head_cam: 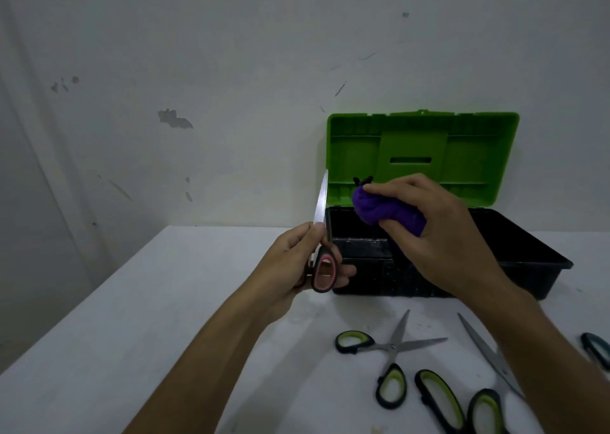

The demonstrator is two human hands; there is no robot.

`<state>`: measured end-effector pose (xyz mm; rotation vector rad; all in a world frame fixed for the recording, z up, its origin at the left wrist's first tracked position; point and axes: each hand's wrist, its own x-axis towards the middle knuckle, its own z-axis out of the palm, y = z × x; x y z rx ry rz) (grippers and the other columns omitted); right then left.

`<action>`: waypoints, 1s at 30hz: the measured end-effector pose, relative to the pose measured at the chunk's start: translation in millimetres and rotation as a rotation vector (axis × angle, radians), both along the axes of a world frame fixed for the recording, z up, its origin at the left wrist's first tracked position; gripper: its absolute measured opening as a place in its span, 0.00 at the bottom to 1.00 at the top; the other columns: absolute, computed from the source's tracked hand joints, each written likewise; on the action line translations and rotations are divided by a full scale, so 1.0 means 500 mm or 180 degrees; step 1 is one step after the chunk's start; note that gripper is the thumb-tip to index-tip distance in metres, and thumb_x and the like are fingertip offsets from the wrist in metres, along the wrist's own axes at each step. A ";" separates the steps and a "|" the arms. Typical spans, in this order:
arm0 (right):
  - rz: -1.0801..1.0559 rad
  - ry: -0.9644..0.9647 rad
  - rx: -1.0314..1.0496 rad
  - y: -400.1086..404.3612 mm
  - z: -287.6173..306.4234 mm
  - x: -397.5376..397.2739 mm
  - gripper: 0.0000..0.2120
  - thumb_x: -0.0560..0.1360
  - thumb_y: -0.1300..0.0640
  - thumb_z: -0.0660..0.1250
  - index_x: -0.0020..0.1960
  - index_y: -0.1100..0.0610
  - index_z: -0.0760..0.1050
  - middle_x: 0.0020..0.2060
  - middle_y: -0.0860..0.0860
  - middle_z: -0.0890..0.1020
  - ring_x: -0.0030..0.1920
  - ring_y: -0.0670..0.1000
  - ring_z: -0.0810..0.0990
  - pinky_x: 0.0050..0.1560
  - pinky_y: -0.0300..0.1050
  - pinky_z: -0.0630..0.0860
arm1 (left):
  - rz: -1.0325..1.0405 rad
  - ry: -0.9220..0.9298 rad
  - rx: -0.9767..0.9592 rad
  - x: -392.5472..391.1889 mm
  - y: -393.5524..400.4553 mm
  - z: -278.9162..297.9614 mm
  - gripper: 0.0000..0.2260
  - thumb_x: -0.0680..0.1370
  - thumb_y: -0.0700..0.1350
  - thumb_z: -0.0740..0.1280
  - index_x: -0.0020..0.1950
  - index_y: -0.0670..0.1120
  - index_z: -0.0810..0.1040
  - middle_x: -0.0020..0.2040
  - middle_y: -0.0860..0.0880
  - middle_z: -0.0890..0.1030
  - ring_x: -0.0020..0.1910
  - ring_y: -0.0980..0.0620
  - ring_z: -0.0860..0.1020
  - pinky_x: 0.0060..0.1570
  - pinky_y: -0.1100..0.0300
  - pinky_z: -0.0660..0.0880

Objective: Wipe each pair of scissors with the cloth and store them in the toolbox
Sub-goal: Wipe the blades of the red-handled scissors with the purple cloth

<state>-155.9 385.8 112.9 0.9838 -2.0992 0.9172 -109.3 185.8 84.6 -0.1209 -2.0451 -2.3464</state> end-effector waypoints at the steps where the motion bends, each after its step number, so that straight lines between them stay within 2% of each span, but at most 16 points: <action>1: -0.0010 0.0013 -0.0003 0.000 0.000 0.000 0.22 0.73 0.62 0.72 0.64 0.49 0.77 0.53 0.46 0.78 0.55 0.48 0.77 0.55 0.50 0.75 | -0.0007 -0.0009 -0.0025 0.002 0.000 0.001 0.13 0.82 0.50 0.60 0.45 0.42 0.73 0.37 0.44 0.82 0.39 0.41 0.84 0.42 0.50 0.83; 3: -0.0040 0.0058 -0.0001 0.000 -0.001 0.001 0.21 0.73 0.61 0.72 0.64 0.48 0.77 0.54 0.46 0.78 0.55 0.49 0.76 0.55 0.48 0.74 | -0.0037 0.0004 -0.0231 0.006 -0.003 0.004 0.09 0.81 0.47 0.64 0.47 0.41 0.74 0.37 0.44 0.81 0.33 0.43 0.82 0.34 0.56 0.81; 6: -0.0060 0.0235 0.0100 -0.007 -0.004 0.006 0.20 0.73 0.61 0.72 0.64 0.49 0.78 0.55 0.47 0.78 0.55 0.49 0.75 0.54 0.40 0.72 | -0.0015 0.0037 -0.0491 0.007 -0.002 0.006 0.03 0.79 0.39 0.66 0.47 0.39 0.74 0.35 0.42 0.82 0.31 0.42 0.82 0.30 0.57 0.79; 8: -0.0012 0.0341 0.0266 -0.019 -0.012 0.009 0.20 0.73 0.61 0.72 0.63 0.48 0.78 0.56 0.47 0.77 0.55 0.49 0.73 0.54 0.38 0.70 | 0.0032 0.0098 -0.0613 0.007 0.002 0.008 0.03 0.78 0.37 0.67 0.45 0.39 0.75 0.35 0.41 0.82 0.30 0.41 0.82 0.29 0.57 0.80; 12: 0.0071 0.0474 0.0465 -0.042 -0.046 0.005 0.19 0.73 0.63 0.71 0.62 0.49 0.78 0.58 0.49 0.76 0.53 0.52 0.73 0.53 0.41 0.71 | 0.0015 0.0307 -0.0955 0.010 0.005 0.015 0.02 0.77 0.34 0.67 0.47 0.36 0.76 0.33 0.40 0.82 0.28 0.41 0.81 0.27 0.56 0.79; 15: -0.0081 0.0432 0.0239 -0.037 -0.057 -0.014 0.19 0.74 0.63 0.71 0.62 0.50 0.79 0.58 0.50 0.77 0.53 0.52 0.73 0.52 0.41 0.70 | 0.0007 0.0333 -0.1257 0.015 -0.010 0.019 0.06 0.77 0.34 0.68 0.41 0.39 0.74 0.32 0.40 0.82 0.26 0.40 0.80 0.28 0.57 0.78; 20: -0.0911 0.0389 -0.0219 0.002 -0.050 -0.045 0.19 0.74 0.63 0.70 0.64 0.52 0.78 0.56 0.51 0.77 0.53 0.52 0.74 0.52 0.44 0.74 | -0.0140 0.0078 -0.1329 0.014 -0.015 0.015 0.08 0.77 0.35 0.69 0.40 0.39 0.72 0.33 0.40 0.83 0.26 0.41 0.80 0.28 0.58 0.78; 23: -0.0678 0.0409 -0.0127 -0.006 -0.039 -0.026 0.20 0.73 0.63 0.71 0.64 0.53 0.78 0.56 0.51 0.76 0.54 0.52 0.75 0.53 0.41 0.73 | -0.0117 -0.0017 -0.1292 0.009 -0.017 0.016 0.07 0.77 0.36 0.69 0.41 0.39 0.73 0.37 0.38 0.85 0.28 0.43 0.81 0.28 0.58 0.78; 27: -0.0060 0.0311 0.0473 -0.043 -0.056 0.008 0.21 0.72 0.63 0.71 0.63 0.51 0.78 0.57 0.50 0.77 0.57 0.50 0.74 0.57 0.40 0.71 | -0.0150 -0.0034 -0.1523 0.013 -0.017 0.021 0.06 0.77 0.37 0.69 0.47 0.36 0.74 0.38 0.39 0.86 0.31 0.42 0.83 0.32 0.55 0.81; 30: -0.0290 0.0318 0.0447 -0.041 -0.076 -0.008 0.21 0.72 0.63 0.71 0.64 0.52 0.77 0.57 0.51 0.76 0.57 0.51 0.74 0.57 0.44 0.73 | -0.0075 0.0043 -0.1948 0.016 -0.022 0.018 0.06 0.78 0.39 0.69 0.45 0.39 0.74 0.37 0.41 0.86 0.33 0.42 0.85 0.33 0.54 0.81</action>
